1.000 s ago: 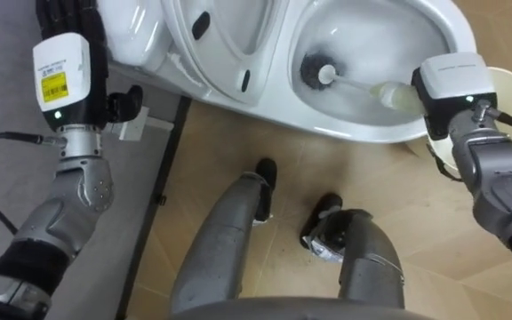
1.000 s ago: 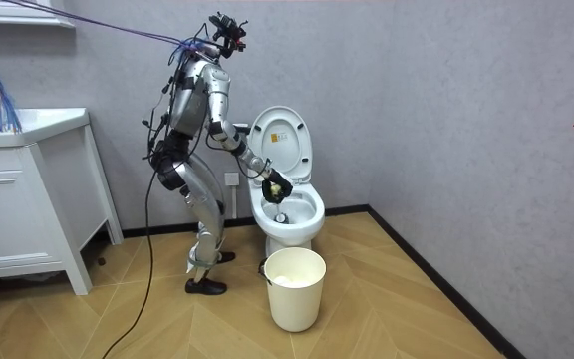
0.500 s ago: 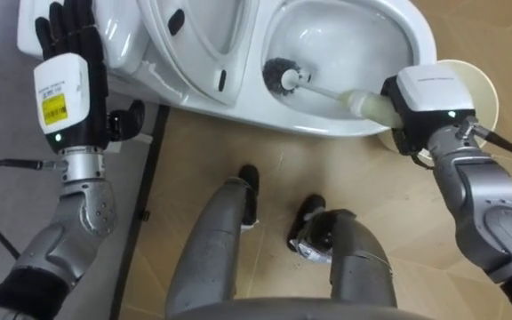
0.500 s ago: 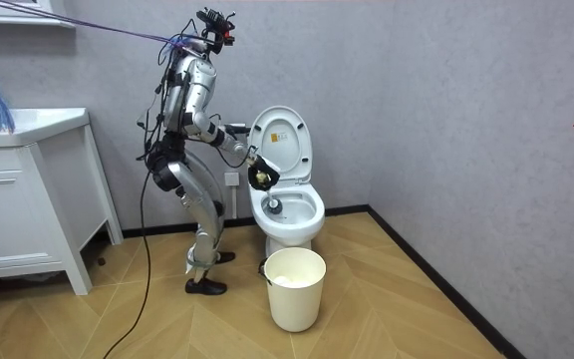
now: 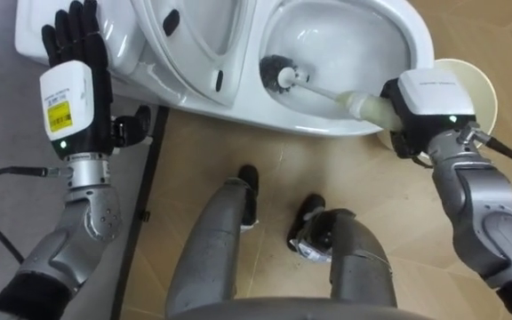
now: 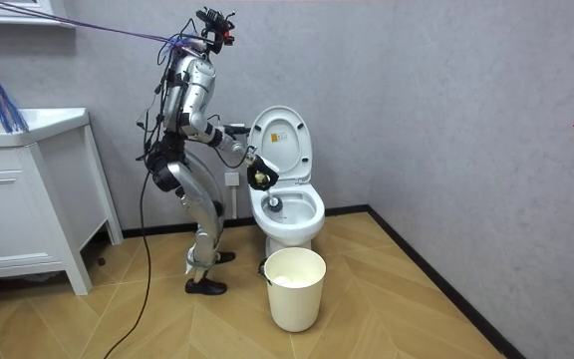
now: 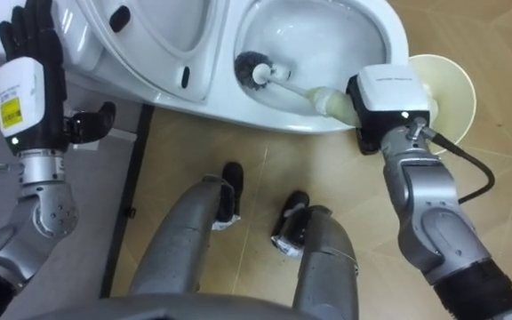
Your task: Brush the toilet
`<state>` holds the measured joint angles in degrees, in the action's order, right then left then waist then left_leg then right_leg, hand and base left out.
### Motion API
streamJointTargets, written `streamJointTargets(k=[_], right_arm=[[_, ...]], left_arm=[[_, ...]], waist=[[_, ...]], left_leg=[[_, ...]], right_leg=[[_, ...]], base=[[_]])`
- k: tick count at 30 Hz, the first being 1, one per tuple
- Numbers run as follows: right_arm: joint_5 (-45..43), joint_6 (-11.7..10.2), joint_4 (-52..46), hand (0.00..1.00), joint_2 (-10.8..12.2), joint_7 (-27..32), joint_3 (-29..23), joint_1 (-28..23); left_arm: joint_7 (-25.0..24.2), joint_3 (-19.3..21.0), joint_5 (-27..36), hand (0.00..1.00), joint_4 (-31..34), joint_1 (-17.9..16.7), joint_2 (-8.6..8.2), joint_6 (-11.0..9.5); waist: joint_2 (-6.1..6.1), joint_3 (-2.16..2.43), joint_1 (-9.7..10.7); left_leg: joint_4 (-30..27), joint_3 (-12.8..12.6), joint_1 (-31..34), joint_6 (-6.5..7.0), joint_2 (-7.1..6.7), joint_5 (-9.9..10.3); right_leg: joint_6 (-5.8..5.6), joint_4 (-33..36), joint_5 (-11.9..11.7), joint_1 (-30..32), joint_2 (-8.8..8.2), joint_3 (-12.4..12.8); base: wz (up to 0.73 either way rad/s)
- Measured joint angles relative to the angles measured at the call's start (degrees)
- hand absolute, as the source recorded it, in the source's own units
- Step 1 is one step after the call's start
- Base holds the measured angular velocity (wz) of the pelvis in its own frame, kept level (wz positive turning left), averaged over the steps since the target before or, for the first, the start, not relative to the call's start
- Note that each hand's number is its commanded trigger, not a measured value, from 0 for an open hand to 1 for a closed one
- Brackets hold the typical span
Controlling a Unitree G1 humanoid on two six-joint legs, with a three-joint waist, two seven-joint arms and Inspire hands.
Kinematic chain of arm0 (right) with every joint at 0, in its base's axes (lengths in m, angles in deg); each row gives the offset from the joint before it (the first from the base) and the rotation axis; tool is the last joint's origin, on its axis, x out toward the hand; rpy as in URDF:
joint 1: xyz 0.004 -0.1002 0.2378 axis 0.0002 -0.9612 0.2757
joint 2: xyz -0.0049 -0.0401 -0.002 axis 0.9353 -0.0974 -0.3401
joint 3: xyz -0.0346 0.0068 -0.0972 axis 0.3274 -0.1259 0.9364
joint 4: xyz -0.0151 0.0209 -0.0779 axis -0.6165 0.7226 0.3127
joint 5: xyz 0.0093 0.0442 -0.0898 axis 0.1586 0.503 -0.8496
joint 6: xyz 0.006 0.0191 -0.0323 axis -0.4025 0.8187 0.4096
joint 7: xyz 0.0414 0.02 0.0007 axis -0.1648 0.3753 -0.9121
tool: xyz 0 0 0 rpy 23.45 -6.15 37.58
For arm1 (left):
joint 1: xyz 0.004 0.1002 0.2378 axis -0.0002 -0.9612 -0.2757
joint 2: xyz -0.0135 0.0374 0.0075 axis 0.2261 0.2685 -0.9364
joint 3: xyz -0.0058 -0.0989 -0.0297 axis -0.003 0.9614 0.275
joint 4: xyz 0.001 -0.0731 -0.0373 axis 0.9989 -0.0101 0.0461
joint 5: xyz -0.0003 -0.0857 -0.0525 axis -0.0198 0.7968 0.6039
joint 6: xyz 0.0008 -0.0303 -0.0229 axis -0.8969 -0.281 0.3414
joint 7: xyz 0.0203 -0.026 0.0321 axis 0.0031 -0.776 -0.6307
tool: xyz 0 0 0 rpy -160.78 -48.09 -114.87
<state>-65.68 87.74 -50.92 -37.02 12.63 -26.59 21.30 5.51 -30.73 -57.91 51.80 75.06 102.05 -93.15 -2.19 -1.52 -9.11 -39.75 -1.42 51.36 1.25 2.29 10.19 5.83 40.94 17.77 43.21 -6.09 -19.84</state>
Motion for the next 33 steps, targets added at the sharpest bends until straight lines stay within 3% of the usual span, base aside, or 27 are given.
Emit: streamJointTargets(k=[5, 8, 11, 15, 19, 21, 24, 28, 33], right_arm=[[5.79, -3.16, 14.49, 1.00, 0.07, 2.42, 1.49, 7.25], [9.03, -5.72, 23.69, 1.00, 0.08, 4.54, 2.79, 12.30], [13.91, -7.85, 30.69, 1.00, 0.08, 6.70, 4.29, 16.01], [21.65, -10.41, 40.92, 1.00, 0.17, 8.45, 5.88, 22.33], [28.70, -11.13, 46.99, 1.00, 1.09, 9.38, 6.06, 25.86], [32.79, -11.28, 49.74, 1.00, 1.21, 9.67, 6.06, 27.27], [38.81, -11.82, 51.37, 1.00, 1.34, 10.34, 5.81, 27.50], [46.05, -12.08, 52.21, 1.00, 1.92, 10.90, 5.66, 27.51], [66.09, -12.02, 52.98, 1.00, 2.13, 10.92, 5.64, 27.38]], left_arm=[[-1.56, 0.01, -0.33, 0.00, -0.64, 1.47, 0.04, 0.18], [-1.63, 0.00, -1.73, 0.00, -1.96, 2.74, 0.04, 0.01], [-1.59, -0.07, -2.60, 0.00, -2.17, 3.77, 0.09, -0.09], [-1.60, -0.08, -3.07, 0.00, -2.72, 6.54, 0.09, -0.10], [-2.49, -0.07, -3.42, 0.00, -2.90, 7.66, 0.17, 0.09], [-2.55, -0.11, -3.45, 0.00, -3.71, 8.67, 0.19, 0.11], [-2.45, -0.12, -4.22, 0.00, -4.58, 9.81, 0.17, 0.44], [-2.07, -0.09, -4.11, 0.00, -4.57, 9.99, 0.16, 1.23], [-1.46, 0.03, -4.07, 0.00, -4.37, 10.32, 0.22, 1.93]], waist=[[0.23, -0.30, -0.18], [0.53, -0.73, -0.42], [1.19, -1.47, -0.82], [1.59, -1.93, -2.14], [1.61, -1.95, -2.49], [2.03, -2.20, -2.30], [2.50, -2.49, -2.11], [2.57, -2.54, -1.67], [2.52, -2.51, -0.83]], left_leg=[[-0.02, -0.04, 0.05, -0.13, -0.36, -0.16], [0.01, 0.24, 0.27, -0.33, -0.87, -0.31], [0.04, -0.03, 0.39, -0.19, -1.09, -0.41], [-1.00, 0.04, 1.81, -0.14, -1.11, -0.40], [-0.81, 0.00, 2.06, -0.06, -1.18, -0.45], [-0.62, -0.01, 1.90, 0.15, -2.12, -0.58], [-1.01, -0.11, 1.92, 0.20, -2.22, -0.60], [-1.03, -0.19, 2.20, 0.27, -2.22, -0.64], [-2.23, -0.30, 3.22, 0.32, -2.14, -0.68]], right_leg=[[0.29, 1.31, 0.68, 0.35, -0.79, -0.38], [0.46, 1.99, 1.00, 0.78, -1.27, -0.43], [0.43, 2.81, 1.58, 1.09, -1.89, -0.55], [0.47, 3.86, 1.97, 2.24, -2.11, -0.74], [0.30, 4.08, 2.22, 2.47, -2.60, -0.92], [0.09, 4.89, 2.76, 2.67, -3.51, -0.90], [-0.03, 5.29, 3.06, 2.73, -3.85, -0.86], [-0.06, 5.37, 3.09, 3.00, -3.94, -0.83], [-0.03, 6.37, 3.19, 3.94, -4.05, -0.67]], base=[[0.08], [0.07], [0.10], [0.03], [0.08], [0.12], [0.08], [0.00], [0.00]])
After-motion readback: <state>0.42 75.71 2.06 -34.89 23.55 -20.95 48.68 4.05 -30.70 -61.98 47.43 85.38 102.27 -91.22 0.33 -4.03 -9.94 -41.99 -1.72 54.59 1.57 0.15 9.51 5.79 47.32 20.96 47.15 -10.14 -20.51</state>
